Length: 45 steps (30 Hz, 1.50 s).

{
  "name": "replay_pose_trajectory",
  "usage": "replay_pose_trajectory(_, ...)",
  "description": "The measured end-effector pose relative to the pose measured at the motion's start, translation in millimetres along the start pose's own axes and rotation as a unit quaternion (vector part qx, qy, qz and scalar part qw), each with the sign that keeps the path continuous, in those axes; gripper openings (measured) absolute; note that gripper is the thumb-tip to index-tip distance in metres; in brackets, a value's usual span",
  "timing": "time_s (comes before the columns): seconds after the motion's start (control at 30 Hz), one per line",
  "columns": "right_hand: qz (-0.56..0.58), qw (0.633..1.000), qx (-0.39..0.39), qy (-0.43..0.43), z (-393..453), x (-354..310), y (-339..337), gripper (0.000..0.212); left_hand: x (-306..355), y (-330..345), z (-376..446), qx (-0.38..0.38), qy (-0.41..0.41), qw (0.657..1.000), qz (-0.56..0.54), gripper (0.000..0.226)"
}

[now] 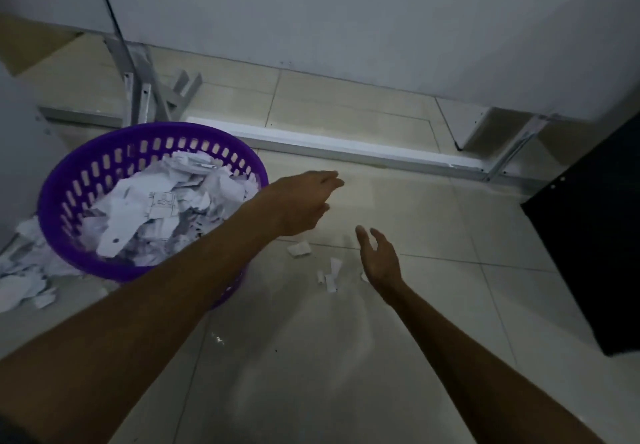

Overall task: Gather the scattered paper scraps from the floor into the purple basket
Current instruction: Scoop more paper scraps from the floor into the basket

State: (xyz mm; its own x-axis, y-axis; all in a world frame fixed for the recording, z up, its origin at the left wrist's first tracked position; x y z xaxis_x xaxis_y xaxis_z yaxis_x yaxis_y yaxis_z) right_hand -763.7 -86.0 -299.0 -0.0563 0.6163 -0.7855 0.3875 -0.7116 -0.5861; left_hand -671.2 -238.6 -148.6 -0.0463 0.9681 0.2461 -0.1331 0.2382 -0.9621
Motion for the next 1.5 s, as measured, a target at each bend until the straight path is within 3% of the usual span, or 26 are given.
replay_pose_trajectory(0.13, -0.032, 0.998, -0.049, 0.019, -13, 49, 30, 0.102, 8, 15, 20, -0.029, -0.017, 0.998, 0.057, 0.060)
replay_pose_trajectory(0.43, -0.130, 0.989, -0.015, -0.076, -25, 71, 51, 0.115, -46, 36, 16, -0.121, -0.135, 0.981, 0.065, 0.058)
replay_pose_trajectory(0.63, -0.287, 0.944, -0.029, -0.159, -30, 62, 69, 0.100, -53, 107, 5, -0.222, -0.206, 0.953, 0.031, 0.049)
replay_pose_trajectory(0.8, -0.275, 0.934, -0.060, -0.218, -14, 46, 90, 0.075, -71, 165, -29, -0.245, -0.241, 0.939, -0.013, 0.056)
replay_pose_trajectory(0.97, -0.237, 0.930, -0.113, -0.258, 3, 29, 112, 0.060, -79, 185, -47, -0.204, -0.229, 0.952, -0.025, 0.065)
replay_pose_trajectory(1.07, -0.117, 0.947, -0.166, -0.251, 4, 19, 107, 0.057, -67, 192, -47, -0.177, -0.182, 0.967, 0.011, 0.065)
replay_pose_trajectory(1.13, -0.056, 0.960, -0.140, -0.236, 13, 19, 81, 0.059, -62, 196, -46, -0.160, -0.169, 0.972, -0.005, 0.062)
replay_pose_trajectory(1.2, -0.085, 0.954, -0.098, -0.271, 19, 24, 56, 0.060, -65, 188, -42, -0.107, -0.193, 0.974, -0.059, 0.056)
replay_pose_trajectory(1.3, -0.161, 0.936, -0.129, -0.284, 22, 38, 46, 0.074, -73, 170, -33, -0.013, -0.229, 0.969, -0.093, 0.049)
replay_pose_trajectory(1.4, -0.217, 0.916, -0.168, -0.294, 26, 40, 56, 0.088, -74, 170, -27, -0.017, -0.250, 0.964, -0.091, 0.042)
replay_pose_trajectory(1.5, -0.243, 0.904, -0.170, -0.310, 33, 32, 65, 0.087, -70, 173, -24, -0.024, -0.266, 0.959, -0.095, 0.036)
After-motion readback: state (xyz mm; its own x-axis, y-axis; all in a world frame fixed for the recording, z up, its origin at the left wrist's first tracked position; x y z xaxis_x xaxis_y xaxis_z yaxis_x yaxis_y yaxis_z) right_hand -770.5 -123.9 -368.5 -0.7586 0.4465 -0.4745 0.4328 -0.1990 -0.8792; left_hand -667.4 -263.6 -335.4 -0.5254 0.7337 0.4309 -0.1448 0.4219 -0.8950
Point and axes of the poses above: each hand's wrist, its own z-axis towards the middle knuckle, its own y-axis out of the palm, x = y × z, the point moved 9 cm from there along z, towards the middle knuckle, and after that the axes turned 4 degrees about x, right-handed, at the moved point
